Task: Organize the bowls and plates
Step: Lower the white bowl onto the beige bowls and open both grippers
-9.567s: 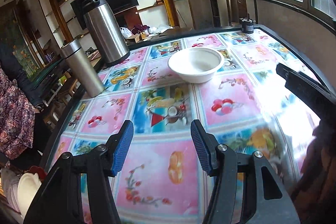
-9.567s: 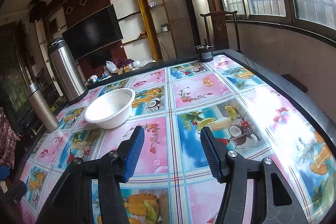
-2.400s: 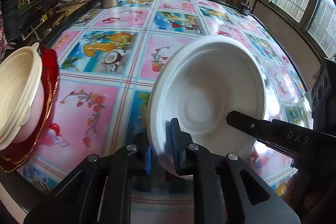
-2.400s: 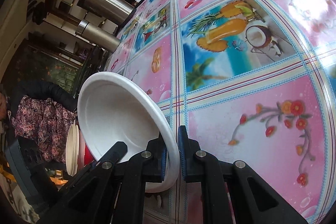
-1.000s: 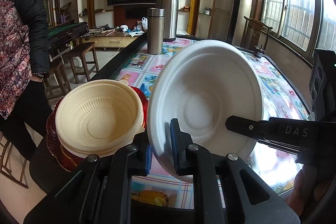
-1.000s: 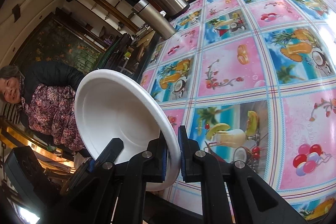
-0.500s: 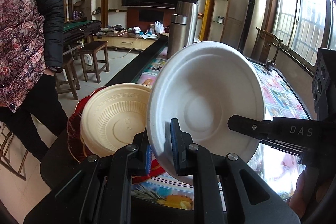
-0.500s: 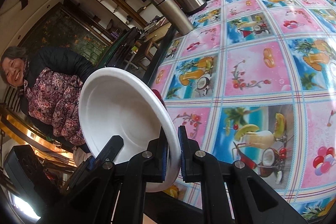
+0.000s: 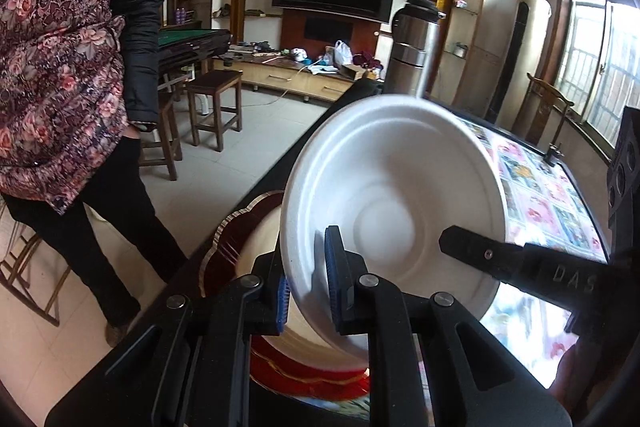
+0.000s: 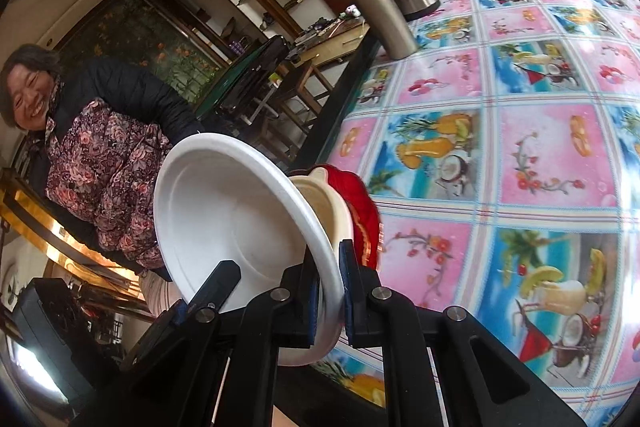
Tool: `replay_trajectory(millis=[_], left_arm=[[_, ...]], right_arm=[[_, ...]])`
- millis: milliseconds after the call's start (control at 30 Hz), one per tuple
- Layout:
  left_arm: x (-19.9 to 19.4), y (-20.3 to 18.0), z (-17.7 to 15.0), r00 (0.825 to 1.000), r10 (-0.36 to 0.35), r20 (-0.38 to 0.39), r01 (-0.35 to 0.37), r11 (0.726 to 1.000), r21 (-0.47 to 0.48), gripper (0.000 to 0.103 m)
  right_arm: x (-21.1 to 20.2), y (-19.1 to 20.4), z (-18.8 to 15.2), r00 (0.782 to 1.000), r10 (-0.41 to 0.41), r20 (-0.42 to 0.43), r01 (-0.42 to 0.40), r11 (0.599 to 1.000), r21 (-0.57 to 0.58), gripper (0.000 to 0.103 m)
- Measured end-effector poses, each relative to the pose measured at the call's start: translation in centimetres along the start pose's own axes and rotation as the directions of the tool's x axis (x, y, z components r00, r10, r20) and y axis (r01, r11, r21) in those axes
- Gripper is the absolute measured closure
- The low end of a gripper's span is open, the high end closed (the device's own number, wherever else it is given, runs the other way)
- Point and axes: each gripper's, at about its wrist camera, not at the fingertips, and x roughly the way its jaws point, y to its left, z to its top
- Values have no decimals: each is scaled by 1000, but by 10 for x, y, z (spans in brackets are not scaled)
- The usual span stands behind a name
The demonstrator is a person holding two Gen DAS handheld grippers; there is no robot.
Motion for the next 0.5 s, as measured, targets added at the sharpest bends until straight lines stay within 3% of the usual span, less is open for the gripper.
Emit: replay_trajectory(millis=[300, 500], left_arm=[[24, 19, -1, 993, 0, -117, -1, 1000, -9, 89], [24, 8, -5, 992, -10, -129, 15, 999, 37, 89]], right_arm=[[44, 49, 8, 999, -30, 12, 31, 996, -83, 93], [63, 49, -1, 998, -59, -34, 55, 994, -98, 92]])
